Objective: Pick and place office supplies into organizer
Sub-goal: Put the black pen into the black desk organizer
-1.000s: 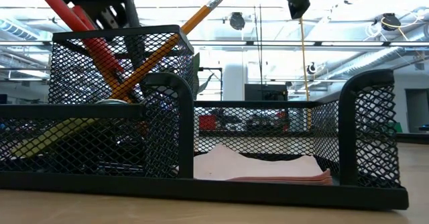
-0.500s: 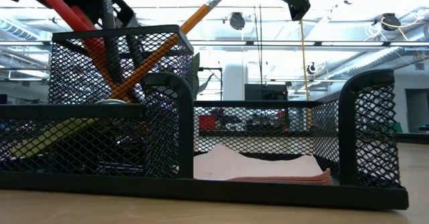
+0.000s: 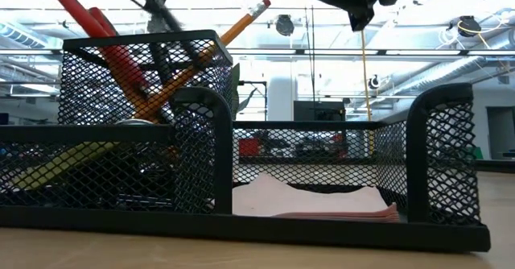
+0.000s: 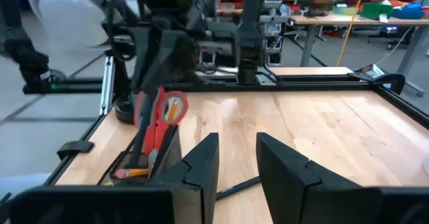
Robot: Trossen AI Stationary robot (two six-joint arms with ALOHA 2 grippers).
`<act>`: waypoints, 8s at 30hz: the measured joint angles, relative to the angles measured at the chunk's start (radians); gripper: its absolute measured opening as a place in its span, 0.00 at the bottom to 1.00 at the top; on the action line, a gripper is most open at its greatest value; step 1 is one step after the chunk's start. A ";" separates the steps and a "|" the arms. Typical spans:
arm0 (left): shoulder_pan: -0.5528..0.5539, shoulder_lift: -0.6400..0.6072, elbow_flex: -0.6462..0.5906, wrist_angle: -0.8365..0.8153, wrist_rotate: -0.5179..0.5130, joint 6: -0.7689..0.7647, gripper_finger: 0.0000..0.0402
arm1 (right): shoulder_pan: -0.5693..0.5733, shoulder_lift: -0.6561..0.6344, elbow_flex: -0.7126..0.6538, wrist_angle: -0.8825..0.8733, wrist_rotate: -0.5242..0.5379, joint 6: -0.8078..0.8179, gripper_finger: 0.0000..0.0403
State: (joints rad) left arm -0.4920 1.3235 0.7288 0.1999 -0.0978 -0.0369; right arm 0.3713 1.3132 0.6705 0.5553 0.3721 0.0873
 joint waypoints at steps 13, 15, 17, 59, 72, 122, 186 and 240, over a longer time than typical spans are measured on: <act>0.026 0.000 0.063 -0.113 0.013 -0.028 0.11 | -0.024 0.000 -0.170 0.398 -0.007 0.024 0.23; 0.034 0.000 0.063 -0.092 0.019 -0.054 0.12 | -0.024 0.000 -0.170 0.393 -0.007 0.018 0.23; 0.039 -0.001 0.064 -0.086 0.024 -0.071 0.14 | -0.024 0.000 -0.170 0.390 -0.007 0.006 0.23; 0.162 -0.256 0.062 -0.547 -0.171 -0.114 0.53 | -0.081 0.000 -0.102 -0.003 0.021 -0.011 0.23; 0.260 -0.207 0.063 -0.698 -0.243 -0.067 0.39 | -0.159 0.000 -0.197 0.016 0.023 0.022 0.23; 0.482 0.064 0.063 -0.460 0.079 0.379 0.35 | -0.180 -0.116 -0.657 0.735 -0.295 0.241 0.23; 0.432 0.399 0.240 -0.533 0.205 0.527 0.55 | -0.180 -0.114 -0.657 0.659 -0.295 0.241 0.23; 0.447 0.506 0.245 -0.563 0.347 0.288 0.42 | -0.180 -0.114 -0.657 0.666 -0.295 0.241 0.23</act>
State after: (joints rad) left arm -0.0453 1.8292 0.9733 -0.3636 0.2491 0.2512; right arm 0.1917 1.1988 0.0133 1.2212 0.0770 0.3283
